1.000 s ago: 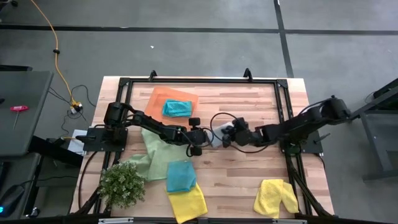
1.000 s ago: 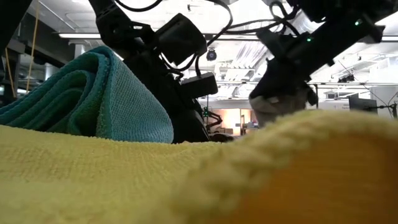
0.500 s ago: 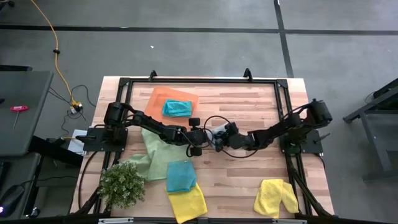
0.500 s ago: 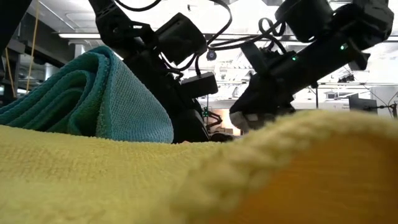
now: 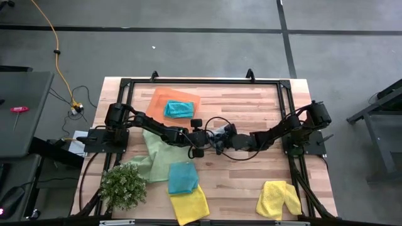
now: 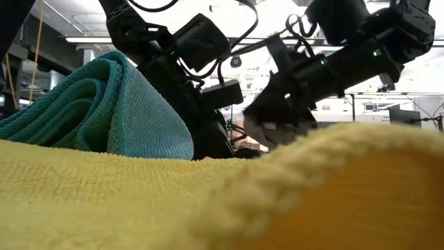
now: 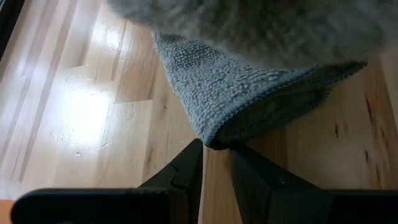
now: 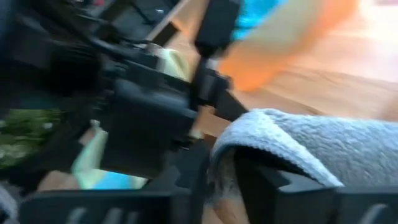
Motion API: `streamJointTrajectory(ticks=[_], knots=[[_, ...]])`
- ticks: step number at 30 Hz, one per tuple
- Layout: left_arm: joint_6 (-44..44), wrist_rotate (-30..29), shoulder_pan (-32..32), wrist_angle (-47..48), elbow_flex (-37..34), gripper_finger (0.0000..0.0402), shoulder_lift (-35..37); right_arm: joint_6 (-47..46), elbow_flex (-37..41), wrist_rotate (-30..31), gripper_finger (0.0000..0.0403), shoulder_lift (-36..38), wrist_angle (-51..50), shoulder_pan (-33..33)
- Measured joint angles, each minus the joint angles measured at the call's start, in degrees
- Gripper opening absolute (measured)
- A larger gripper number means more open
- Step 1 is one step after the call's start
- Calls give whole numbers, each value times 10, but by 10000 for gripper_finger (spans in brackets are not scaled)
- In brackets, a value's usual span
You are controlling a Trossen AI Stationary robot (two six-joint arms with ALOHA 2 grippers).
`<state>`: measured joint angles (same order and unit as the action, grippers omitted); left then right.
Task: Fold microfiber towels
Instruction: Fold the gray microfiber cloth
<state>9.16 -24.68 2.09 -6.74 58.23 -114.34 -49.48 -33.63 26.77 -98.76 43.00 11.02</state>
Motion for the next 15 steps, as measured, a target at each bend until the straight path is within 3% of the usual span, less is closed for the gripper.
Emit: streamJointTrajectory(ticks=[7,15], knots=[[0,-4,0,-2,0,69,1,89,0,-9,174,21,-10,-5],[0,-6,0,7,0,69,1,95,0,-13,188,82,-120,-5]])
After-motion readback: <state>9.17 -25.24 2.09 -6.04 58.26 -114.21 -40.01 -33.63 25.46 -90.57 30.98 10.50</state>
